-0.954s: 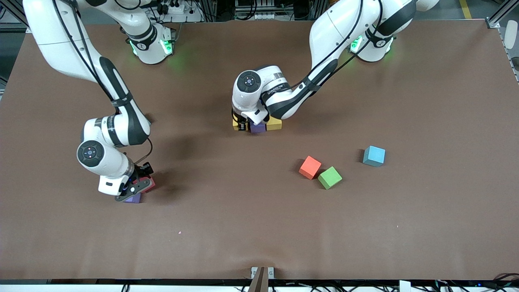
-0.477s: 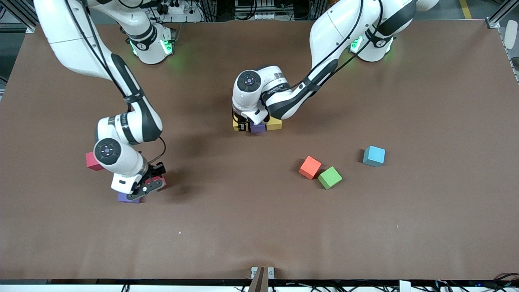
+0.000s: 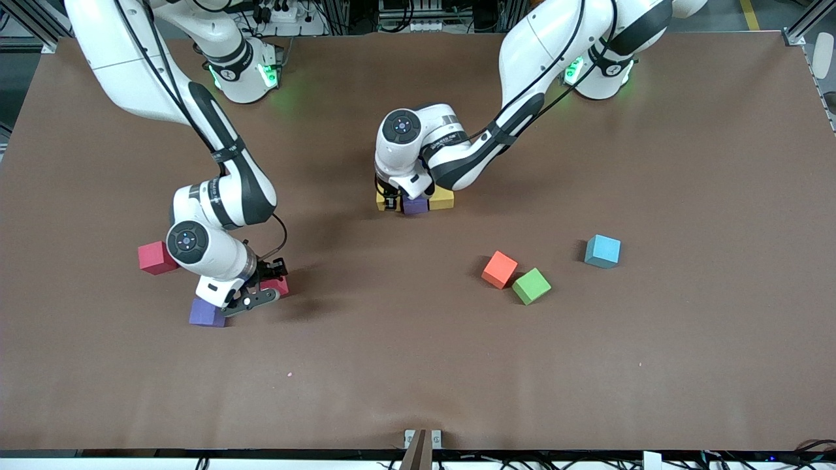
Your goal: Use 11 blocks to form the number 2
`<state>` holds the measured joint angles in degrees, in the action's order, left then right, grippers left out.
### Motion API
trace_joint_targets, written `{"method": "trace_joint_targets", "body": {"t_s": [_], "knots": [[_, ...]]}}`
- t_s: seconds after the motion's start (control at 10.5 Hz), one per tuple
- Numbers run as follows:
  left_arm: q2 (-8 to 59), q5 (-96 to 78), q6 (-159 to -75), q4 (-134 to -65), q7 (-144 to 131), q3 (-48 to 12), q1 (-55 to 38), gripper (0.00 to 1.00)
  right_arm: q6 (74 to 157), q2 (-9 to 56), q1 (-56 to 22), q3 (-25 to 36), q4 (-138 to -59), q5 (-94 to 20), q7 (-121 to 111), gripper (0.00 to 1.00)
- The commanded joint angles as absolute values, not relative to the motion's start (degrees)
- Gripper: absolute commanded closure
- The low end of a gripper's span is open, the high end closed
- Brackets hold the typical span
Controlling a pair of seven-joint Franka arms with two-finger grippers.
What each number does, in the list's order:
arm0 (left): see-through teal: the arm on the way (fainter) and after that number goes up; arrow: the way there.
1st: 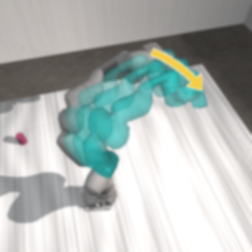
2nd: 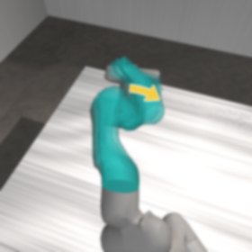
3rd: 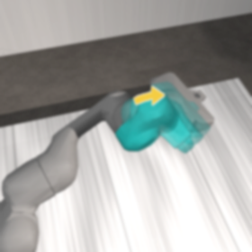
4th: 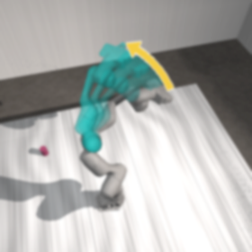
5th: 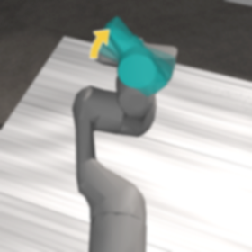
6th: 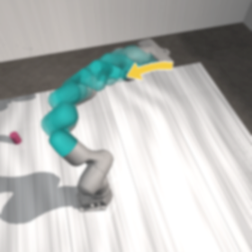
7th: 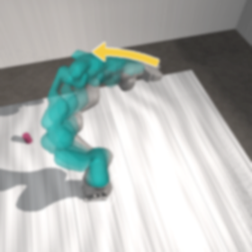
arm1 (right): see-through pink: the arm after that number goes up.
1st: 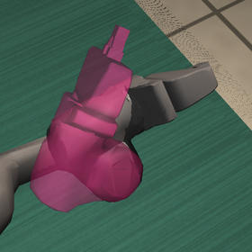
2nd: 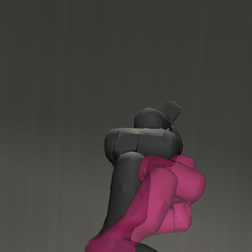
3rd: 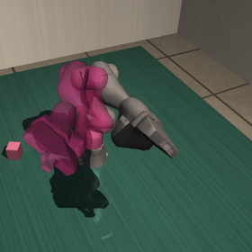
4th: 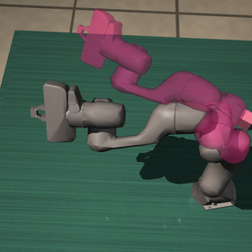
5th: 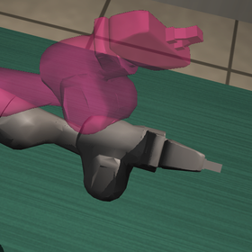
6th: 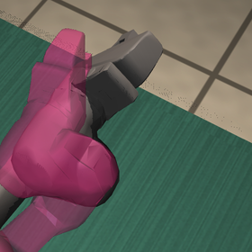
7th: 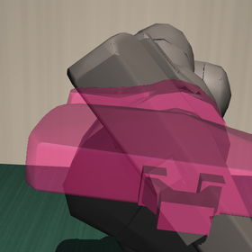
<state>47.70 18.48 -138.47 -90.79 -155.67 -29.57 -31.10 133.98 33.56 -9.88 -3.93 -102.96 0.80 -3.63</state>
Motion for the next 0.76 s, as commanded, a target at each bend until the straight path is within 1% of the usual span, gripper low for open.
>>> {"method": "trace_joint_targets", "body": {"t_s": [0.0, 0.38, 0.67], "knots": [[46.2, 20.6, -138.7, -95.0, -158.4, -29.0, -30.5, 0.83, 132.4, 33.0, -10.7, -4.2, -102.3, -0.3, -1.4, 0.83], [46.3, 20.6, -138.7, -95.1, -158.5, -29.0, -30.3, 0.83, 132.4, 33.1, -12.0, -4.2, -102.3, -0.3, 0.3, 0.82], [46.4, 20.6, -138.6, -95.2, -158.5, -29.0, -30.3, 0.80, 132.4, 33.1, -12.1, -4.2, -102.3, -0.4, 0.4, 0.82]]}}
